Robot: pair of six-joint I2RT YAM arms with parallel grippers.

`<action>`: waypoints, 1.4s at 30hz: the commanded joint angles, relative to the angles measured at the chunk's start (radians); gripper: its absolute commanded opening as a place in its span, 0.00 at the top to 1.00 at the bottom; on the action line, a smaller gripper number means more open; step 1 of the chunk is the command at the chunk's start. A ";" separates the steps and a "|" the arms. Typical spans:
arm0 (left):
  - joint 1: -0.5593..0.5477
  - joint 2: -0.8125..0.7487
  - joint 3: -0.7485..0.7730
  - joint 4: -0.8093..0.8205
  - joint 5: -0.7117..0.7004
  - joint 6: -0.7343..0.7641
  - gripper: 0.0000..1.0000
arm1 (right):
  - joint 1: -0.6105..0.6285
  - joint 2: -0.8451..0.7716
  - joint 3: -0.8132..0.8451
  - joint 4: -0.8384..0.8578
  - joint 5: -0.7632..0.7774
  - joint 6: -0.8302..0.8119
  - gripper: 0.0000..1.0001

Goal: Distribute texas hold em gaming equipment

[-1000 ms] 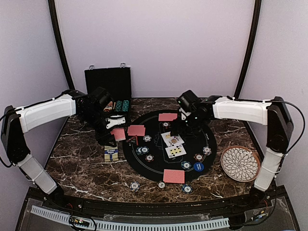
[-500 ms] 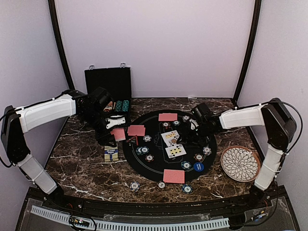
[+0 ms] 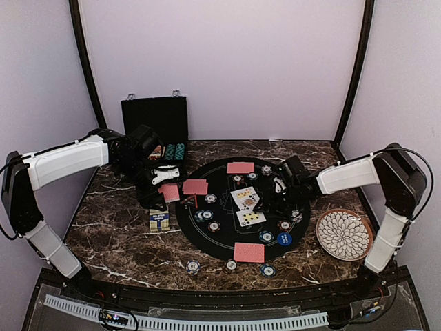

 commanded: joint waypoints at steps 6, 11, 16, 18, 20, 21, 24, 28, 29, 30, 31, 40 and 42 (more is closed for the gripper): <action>-0.001 -0.027 0.012 -0.024 0.009 0.011 1.00 | 0.032 -0.057 -0.010 -0.050 0.020 0.014 0.50; -0.001 -0.027 0.010 -0.023 0.010 0.010 1.00 | 0.032 -0.117 0.047 -0.125 0.077 0.003 0.47; 0.000 -0.027 0.012 -0.020 0.015 0.009 1.00 | 0.066 -0.177 0.093 -0.077 0.046 0.064 0.37; 0.000 -0.028 0.014 -0.019 0.016 0.008 1.00 | 0.090 -0.176 0.105 -0.021 0.015 0.101 0.35; -0.001 -0.026 0.018 -0.017 0.021 0.005 1.00 | 0.116 -0.156 0.120 0.044 -0.029 0.143 0.34; -0.001 -0.027 0.019 -0.016 0.024 0.003 1.00 | 0.130 -0.141 0.131 0.068 -0.045 0.159 0.34; -0.001 -0.026 0.024 -0.015 0.030 -0.004 1.00 | 0.181 -0.090 0.161 0.144 -0.084 0.206 0.33; -0.001 -0.028 0.023 -0.015 0.028 -0.005 1.00 | 0.270 -0.024 0.200 0.206 -0.065 0.244 0.26; -0.001 -0.028 0.022 -0.015 0.030 -0.005 1.00 | 0.293 -0.014 0.210 0.203 -0.036 0.246 0.20; -0.001 -0.030 0.021 -0.014 0.029 -0.004 1.00 | 0.316 -0.007 0.213 0.203 0.002 0.250 0.07; -0.001 -0.032 0.021 -0.014 0.028 -0.004 1.00 | 0.337 -0.002 0.214 0.204 0.044 0.258 0.02; -0.001 -0.034 0.015 -0.007 0.028 -0.003 1.00 | 0.405 -0.093 0.134 0.254 0.269 0.334 0.02; -0.001 -0.033 0.016 -0.003 0.030 -0.004 1.00 | 0.407 -0.112 0.077 0.345 0.250 0.366 0.01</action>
